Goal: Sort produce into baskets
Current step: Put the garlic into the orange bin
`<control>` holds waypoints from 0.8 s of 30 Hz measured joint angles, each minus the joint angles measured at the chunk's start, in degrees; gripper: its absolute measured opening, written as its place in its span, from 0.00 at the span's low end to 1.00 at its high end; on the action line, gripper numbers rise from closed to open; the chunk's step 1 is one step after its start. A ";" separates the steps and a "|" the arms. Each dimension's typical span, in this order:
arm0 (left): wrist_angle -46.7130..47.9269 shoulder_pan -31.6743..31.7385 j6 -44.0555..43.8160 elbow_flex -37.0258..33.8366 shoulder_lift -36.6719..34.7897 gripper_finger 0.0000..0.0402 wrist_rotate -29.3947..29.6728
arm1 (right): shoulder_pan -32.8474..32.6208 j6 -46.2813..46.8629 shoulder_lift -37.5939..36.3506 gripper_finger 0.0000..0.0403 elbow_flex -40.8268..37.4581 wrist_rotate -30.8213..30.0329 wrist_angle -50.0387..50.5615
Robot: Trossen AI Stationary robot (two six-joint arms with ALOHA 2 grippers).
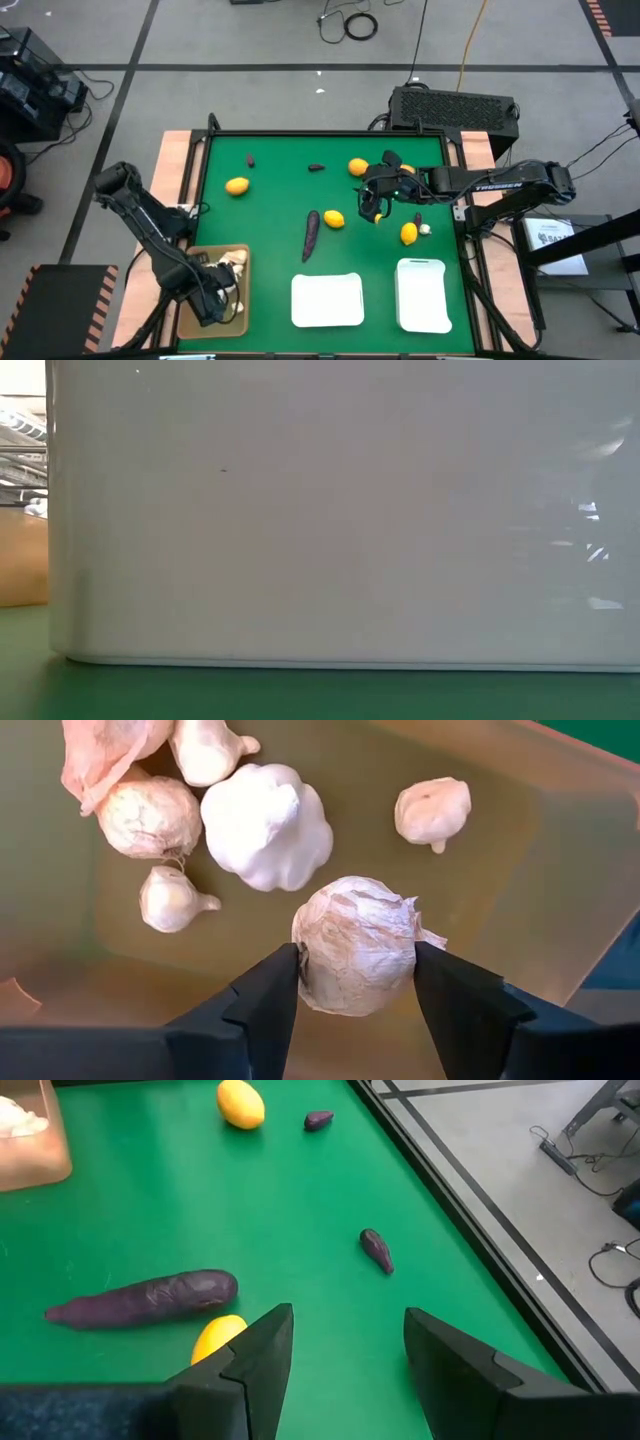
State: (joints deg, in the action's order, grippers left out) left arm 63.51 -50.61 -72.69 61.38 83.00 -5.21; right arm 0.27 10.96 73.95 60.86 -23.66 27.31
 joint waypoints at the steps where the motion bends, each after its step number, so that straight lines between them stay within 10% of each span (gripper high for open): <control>1: 0.00 0.00 0.00 0.00 0.14 0.50 0.00 | 0.00 0.00 0.00 0.45 0.00 -0.02 0.00; 24: -0.60 0.39 4.55 0.01 0.15 0.50 5.39 | 0.00 -0.07 0.01 0.45 0.00 -0.02 0.04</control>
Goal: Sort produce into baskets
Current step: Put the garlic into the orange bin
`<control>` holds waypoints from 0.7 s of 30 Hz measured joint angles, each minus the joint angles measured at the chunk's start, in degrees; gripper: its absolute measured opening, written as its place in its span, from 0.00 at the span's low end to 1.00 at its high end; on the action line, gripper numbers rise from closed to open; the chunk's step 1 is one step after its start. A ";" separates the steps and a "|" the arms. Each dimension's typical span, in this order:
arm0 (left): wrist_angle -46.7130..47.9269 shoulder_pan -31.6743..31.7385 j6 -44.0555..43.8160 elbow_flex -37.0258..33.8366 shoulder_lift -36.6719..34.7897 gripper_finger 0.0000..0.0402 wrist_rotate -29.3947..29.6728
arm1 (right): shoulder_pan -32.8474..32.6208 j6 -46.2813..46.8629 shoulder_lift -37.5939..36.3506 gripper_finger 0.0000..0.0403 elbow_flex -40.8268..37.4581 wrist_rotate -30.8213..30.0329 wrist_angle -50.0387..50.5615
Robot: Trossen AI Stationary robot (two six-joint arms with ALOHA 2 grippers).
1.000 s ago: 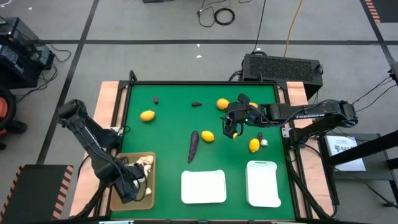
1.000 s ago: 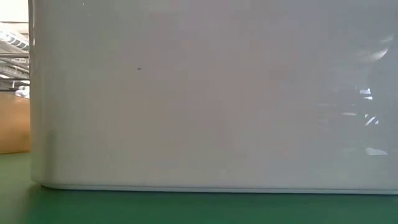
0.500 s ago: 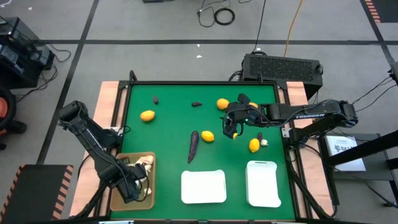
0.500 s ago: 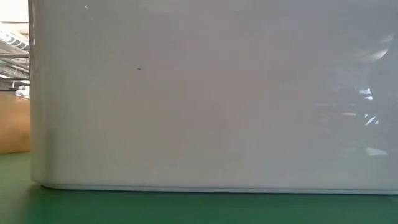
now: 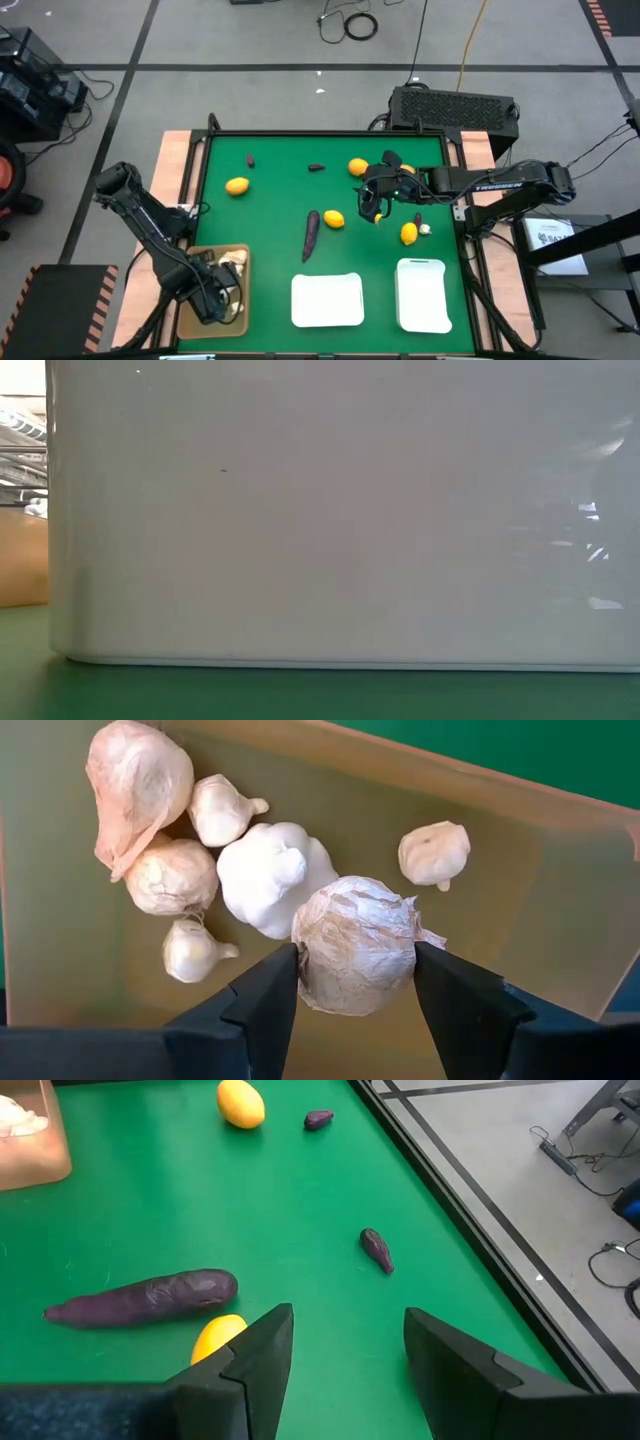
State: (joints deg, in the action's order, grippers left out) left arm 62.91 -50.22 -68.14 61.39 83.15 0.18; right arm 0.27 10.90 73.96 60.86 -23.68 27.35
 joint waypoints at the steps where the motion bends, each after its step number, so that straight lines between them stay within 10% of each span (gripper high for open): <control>1: 0.02 0.00 0.01 0.00 0.00 0.50 0.11 | 0.01 0.00 0.01 0.45 0.00 0.00 0.00; 21: 0.66 0.00 1.47 0.00 -0.02 0.50 5.60 | 0.01 -0.02 0.01 0.45 0.00 -0.01 -0.13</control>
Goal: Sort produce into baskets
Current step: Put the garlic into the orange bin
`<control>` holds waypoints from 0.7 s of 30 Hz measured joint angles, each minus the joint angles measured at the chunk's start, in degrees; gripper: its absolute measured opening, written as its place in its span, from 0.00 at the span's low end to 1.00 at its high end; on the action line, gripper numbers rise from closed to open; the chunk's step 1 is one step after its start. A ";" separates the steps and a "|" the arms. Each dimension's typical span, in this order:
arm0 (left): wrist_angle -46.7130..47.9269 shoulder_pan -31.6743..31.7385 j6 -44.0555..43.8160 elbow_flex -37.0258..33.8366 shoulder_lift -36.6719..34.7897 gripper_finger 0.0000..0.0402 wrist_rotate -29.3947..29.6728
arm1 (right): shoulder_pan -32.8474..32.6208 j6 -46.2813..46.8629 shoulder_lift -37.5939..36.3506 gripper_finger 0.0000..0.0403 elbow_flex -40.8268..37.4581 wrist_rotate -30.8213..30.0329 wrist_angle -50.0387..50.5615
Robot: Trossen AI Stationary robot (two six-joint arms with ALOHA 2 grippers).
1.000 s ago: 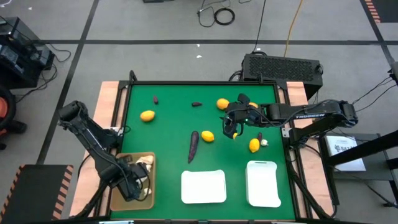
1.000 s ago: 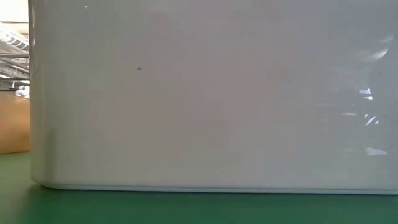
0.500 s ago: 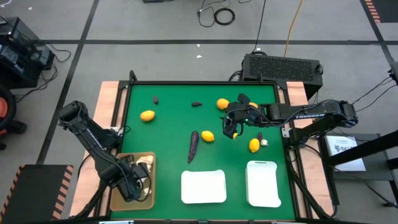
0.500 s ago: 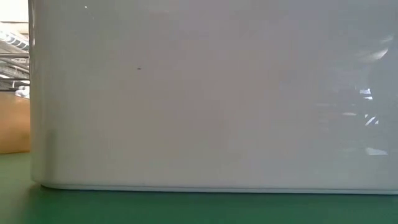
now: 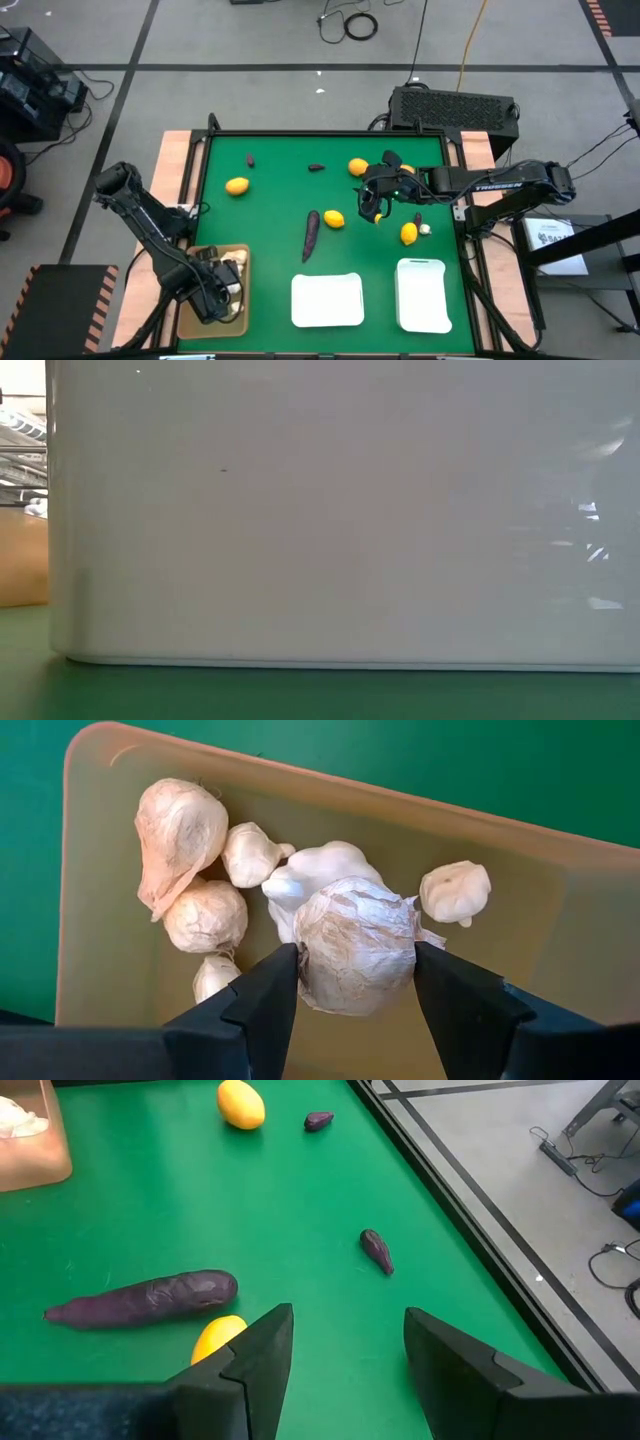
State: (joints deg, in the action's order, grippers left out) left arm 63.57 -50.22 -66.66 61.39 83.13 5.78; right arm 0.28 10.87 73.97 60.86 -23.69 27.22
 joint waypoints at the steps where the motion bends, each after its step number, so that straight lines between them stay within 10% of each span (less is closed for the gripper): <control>1: -0.02 0.00 -0.03 0.00 0.00 0.50 0.00 | 0.01 0.00 0.00 0.45 0.00 0.01 0.00; 21: 0.81 0.62 -0.06 0.00 0.00 0.50 0.52 | -0.01 0.00 0.00 0.45 0.00 0.01 -0.02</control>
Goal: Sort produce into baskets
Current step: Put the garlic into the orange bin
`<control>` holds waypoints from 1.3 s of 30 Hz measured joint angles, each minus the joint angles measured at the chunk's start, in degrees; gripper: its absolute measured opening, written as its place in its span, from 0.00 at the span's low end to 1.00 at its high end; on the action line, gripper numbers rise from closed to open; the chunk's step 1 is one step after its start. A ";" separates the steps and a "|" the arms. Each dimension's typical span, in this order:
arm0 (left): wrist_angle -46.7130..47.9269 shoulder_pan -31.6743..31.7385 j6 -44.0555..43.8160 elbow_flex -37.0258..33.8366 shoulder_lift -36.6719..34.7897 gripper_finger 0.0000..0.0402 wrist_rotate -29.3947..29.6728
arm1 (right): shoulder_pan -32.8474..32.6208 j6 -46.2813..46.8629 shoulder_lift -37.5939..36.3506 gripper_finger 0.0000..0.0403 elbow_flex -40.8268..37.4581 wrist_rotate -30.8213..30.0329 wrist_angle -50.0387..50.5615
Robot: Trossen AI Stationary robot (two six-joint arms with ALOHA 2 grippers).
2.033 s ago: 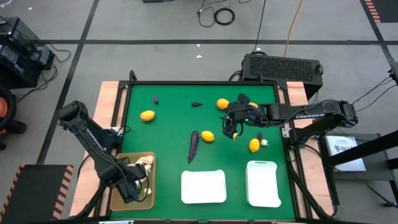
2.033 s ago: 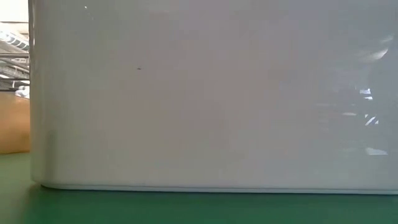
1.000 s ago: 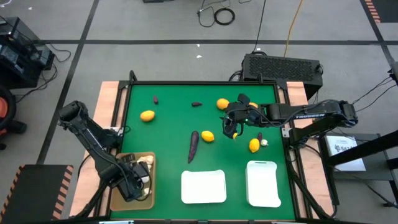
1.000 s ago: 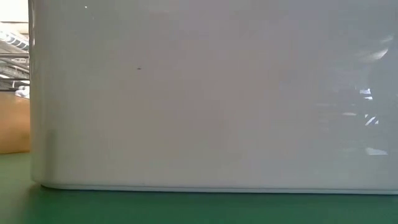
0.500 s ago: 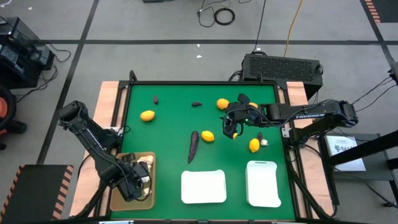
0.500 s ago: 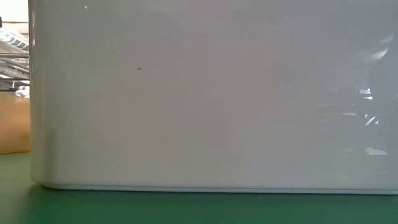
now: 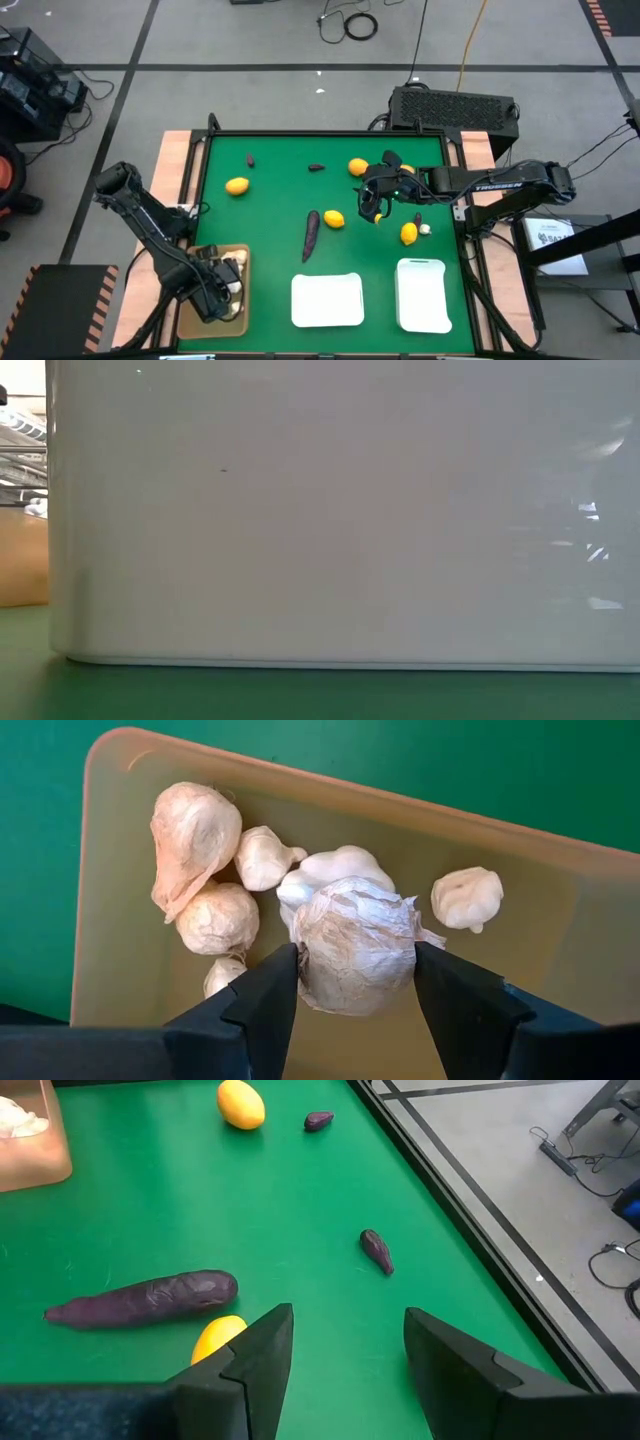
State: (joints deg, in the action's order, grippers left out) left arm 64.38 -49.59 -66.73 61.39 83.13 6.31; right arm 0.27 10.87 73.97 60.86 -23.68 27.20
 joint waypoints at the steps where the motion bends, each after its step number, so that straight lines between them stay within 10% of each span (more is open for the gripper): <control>1: 0.00 0.03 0.01 0.00 0.00 0.50 0.02 | 0.01 0.00 0.00 0.45 0.00 0.00 0.00; 18: -3.49 -0.32 4.07 0.00 0.00 0.52 6.20 | 0.02 0.00 0.00 0.45 0.00 0.00 0.00; 28: -3.41 -0.12 1.19 0.00 0.00 0.76 1.74 | 0.02 0.00 0.00 0.45 0.00 0.00 0.02; 39: -3.60 4.79 8.09 0.00 0.00 0.75 -1.84 | -0.33 0.79 0.00 0.45 0.00 1.34 -0.92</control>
State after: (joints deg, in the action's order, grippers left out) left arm 60.78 -44.80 -58.64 61.39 83.13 4.47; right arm -0.05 11.66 73.97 60.86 -22.34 26.28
